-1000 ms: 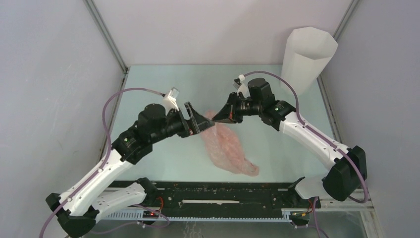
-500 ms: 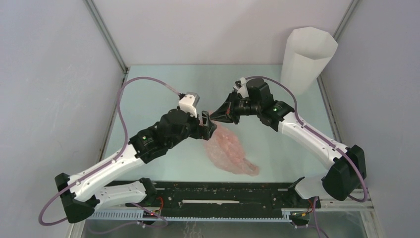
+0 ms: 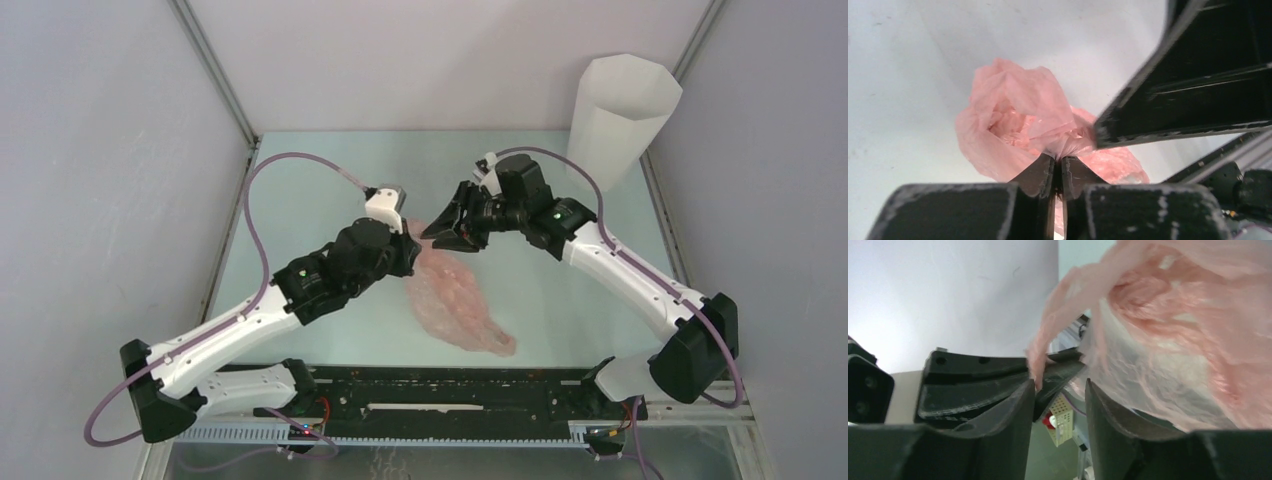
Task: Put the trash bags into the trash bin
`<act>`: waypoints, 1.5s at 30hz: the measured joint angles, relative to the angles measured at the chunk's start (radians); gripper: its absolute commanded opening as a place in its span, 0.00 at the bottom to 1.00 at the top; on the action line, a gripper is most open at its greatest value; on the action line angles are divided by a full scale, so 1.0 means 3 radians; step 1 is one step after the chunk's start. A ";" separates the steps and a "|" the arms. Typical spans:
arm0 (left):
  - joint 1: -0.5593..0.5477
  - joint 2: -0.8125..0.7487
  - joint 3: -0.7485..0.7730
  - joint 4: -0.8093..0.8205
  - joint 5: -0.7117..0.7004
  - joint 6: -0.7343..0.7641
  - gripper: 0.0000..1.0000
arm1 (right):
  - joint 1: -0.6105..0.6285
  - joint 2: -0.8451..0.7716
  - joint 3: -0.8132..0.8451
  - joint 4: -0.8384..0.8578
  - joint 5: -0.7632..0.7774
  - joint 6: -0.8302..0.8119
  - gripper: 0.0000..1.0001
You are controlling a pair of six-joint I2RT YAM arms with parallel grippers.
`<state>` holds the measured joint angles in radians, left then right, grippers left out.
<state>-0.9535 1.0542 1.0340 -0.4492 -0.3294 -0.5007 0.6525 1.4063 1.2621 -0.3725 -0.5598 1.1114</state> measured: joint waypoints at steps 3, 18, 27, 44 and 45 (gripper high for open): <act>0.0090 -0.0090 -0.0027 0.0000 -0.0126 -0.0104 0.03 | -0.0165 -0.0009 0.0122 -0.0378 0.0017 -0.0385 0.72; 0.0777 -0.1082 -0.1298 0.0398 0.0057 -0.1021 0.00 | -0.0903 -0.0710 -0.0955 -0.1766 0.0603 -0.1472 0.79; 0.0787 -0.1165 -0.1588 0.0623 0.0164 -0.1395 0.00 | -0.0955 -0.0974 -0.1987 -0.1333 0.0402 -0.0537 0.77; 0.0790 -0.1141 -0.1589 0.0675 0.0264 -0.1494 0.00 | -0.0558 -0.0108 -0.2097 -0.0818 0.0292 -0.1076 0.72; 0.0791 -0.1129 -0.1589 0.0675 0.0264 -0.1498 0.00 | -0.0551 -0.0089 -0.2098 -0.0809 0.0291 -0.1082 0.70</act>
<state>-0.7162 0.7155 0.5571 -0.2466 -0.2501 -0.9501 0.4873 1.3796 0.6327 -0.6151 -0.4725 0.7868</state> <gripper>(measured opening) 0.011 0.729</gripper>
